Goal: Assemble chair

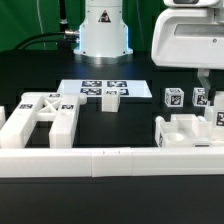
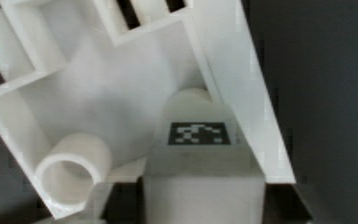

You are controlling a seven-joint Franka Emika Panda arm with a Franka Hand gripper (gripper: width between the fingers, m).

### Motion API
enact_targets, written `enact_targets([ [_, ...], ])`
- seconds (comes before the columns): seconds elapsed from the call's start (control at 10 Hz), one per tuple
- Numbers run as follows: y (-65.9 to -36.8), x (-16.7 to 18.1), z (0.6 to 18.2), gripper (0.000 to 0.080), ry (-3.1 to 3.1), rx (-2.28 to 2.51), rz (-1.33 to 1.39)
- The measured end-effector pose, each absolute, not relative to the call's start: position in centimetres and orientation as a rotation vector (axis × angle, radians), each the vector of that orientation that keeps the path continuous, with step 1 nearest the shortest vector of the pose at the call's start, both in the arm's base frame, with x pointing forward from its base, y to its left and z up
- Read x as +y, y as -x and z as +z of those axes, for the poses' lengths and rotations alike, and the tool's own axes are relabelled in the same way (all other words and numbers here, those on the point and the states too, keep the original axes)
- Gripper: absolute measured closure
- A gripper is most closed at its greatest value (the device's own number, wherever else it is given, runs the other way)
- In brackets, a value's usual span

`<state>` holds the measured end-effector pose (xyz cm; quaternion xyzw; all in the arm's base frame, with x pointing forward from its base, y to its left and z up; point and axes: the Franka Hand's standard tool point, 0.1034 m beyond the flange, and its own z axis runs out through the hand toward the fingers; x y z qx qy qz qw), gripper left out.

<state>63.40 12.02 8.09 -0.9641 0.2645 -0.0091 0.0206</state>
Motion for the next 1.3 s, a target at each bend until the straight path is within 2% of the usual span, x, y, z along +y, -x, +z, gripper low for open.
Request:
enact_targets([
  [0.5,-63.37,12.63,8.14,0.0515,2.640,1.601,-0.015],
  [1.0,-63.38,12.71,8.14,0.0515,2.540,1.750,-0.009],
  [1.1,-63.39,12.66,8.14,0.0340,2.568,1.708,-0.010],
  [1.2,-63.34,12.76,8.06,0.0218,2.585,1.684,-0.010],
  [1.3,-63.34,12.75,7.97,0.0171,2.694,1.506,-0.023],
])
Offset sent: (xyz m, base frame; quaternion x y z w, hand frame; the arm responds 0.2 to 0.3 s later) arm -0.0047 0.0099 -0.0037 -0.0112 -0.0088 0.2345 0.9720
